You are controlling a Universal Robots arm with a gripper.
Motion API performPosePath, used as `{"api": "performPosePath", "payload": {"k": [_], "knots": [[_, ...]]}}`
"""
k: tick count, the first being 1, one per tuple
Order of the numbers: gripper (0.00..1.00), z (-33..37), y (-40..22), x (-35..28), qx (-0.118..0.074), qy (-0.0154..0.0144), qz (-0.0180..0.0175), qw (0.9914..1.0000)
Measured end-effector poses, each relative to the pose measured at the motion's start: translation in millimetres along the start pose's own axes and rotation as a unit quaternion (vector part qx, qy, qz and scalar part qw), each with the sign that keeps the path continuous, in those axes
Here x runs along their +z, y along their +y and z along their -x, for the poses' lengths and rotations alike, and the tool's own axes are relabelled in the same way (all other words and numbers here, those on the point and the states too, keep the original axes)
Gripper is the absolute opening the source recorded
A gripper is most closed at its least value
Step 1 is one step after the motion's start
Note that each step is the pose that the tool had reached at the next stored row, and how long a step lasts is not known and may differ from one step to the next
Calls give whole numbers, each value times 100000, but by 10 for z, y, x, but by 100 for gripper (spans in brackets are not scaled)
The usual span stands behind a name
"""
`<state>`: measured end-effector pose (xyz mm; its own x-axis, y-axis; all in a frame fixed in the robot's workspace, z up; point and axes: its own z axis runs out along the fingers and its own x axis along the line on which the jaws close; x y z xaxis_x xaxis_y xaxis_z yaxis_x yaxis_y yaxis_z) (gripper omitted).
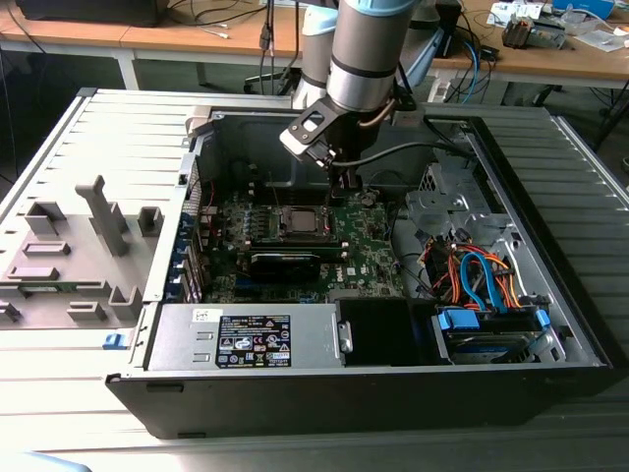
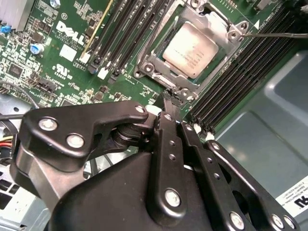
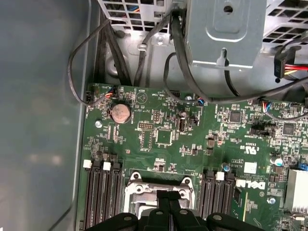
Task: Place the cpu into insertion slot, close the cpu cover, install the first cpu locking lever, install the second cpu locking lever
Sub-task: 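Close the cpu cover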
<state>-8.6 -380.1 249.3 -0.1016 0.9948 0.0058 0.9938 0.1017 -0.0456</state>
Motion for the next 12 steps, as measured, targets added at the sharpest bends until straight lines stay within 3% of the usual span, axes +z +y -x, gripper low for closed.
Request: {"api": "performPosePath", "payload": {"k": [4, 8, 12], "knots": [[11, -3, -25, 9, -3, 21, 10, 100000], [11, -8, -81, 55, 3, 3, 1, 100000], [11, -20, -205, 107, 1, -4, -4, 100000]]}}
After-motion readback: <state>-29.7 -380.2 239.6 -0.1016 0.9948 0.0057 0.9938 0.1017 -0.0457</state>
